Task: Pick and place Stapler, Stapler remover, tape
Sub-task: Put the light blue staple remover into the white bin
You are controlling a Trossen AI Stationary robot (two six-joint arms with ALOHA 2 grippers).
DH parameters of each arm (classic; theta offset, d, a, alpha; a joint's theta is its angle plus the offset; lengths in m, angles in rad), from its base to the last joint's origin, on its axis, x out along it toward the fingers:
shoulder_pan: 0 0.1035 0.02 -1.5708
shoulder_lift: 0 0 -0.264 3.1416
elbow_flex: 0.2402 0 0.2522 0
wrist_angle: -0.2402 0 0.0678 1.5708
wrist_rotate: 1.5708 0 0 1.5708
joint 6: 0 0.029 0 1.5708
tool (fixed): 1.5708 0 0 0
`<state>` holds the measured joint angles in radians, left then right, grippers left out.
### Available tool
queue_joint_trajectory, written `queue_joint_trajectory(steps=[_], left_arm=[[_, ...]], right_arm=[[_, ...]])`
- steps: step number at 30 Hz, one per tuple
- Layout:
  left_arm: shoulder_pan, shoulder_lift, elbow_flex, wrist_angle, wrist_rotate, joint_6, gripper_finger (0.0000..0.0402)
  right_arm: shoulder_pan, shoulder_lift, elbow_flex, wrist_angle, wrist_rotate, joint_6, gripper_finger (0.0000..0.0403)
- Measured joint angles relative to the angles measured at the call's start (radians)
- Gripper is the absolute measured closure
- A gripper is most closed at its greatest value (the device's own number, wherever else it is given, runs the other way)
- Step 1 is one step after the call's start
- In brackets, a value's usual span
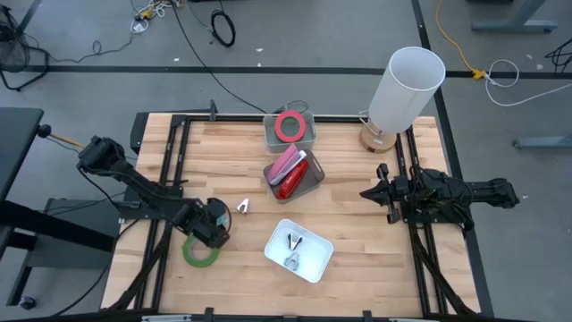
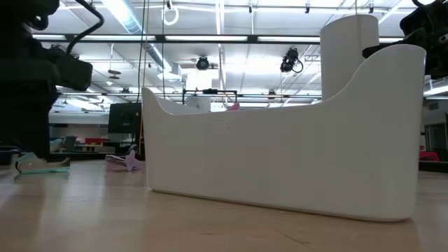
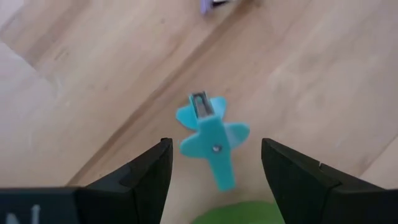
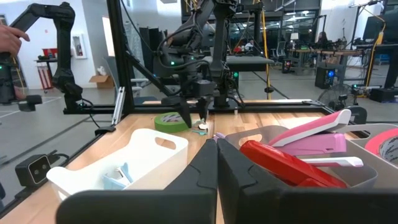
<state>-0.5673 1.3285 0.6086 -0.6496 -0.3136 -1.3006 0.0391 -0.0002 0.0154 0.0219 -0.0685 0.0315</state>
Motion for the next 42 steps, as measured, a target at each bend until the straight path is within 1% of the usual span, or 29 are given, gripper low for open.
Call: queue_joint_trajectory(steps=[6, 8, 11, 16, 19, 26, 29, 37, 42], left_arm=[[0.015, 0.0, 0.0, -0.002, -0.034, 0.003, 0.0152], [0.018, 0.0, 0.0, -0.003, -0.028, 0.003, 0.0152], [0.02, 0.0, 0.0, -0.003, 0.012, 0.003, 0.0152], [0.021, 0.0, -0.009, -0.005, 0.02, 0.001, 0.0152], [0.021, 0.0, -0.028, -0.003, 0.039, -0.027, 0.0152], [0.021, 0.0, -0.029, -0.002, 0.028, -0.028, 0.0154], [0.021, 0.0, -0.029, 0.001, 0.037, -0.024, 0.0167], [0.021, 0.0, -0.029, 0.004, 0.053, -0.023, 0.0219], [0.021, 0.0, -0.029, 0.004, 0.056, -0.023, 0.0238]], right_arm=[[0.0, 0.0, 0.0, 0.0, 0.0, 0.0, 0.0401], [0.0, 0.0, 0.0, 0.0, 0.0, 0.0, 0.0401], [0.0, 0.0, 0.0, 0.0, 0.0, 0.0, 0.0401], [0.0, 0.0, 0.0, 0.0, 0.0, 0.0, 0.0401], [0.0, 0.0, 0.0, 0.0, 0.0, 0.0, 0.0401], [0.0, 0.0, 0.0, 0.0, 0.0, 0.0, 0.0401], [0.0, 0.0, 0.0, 0.0, 0.0, 0.0, 0.0401], [0.0, 0.0, 0.0, 0.0, 0.0, 0.0, 0.0401], [0.0, 0.0, 0.0, 0.0, 0.0, 0.0, 0.0401]])
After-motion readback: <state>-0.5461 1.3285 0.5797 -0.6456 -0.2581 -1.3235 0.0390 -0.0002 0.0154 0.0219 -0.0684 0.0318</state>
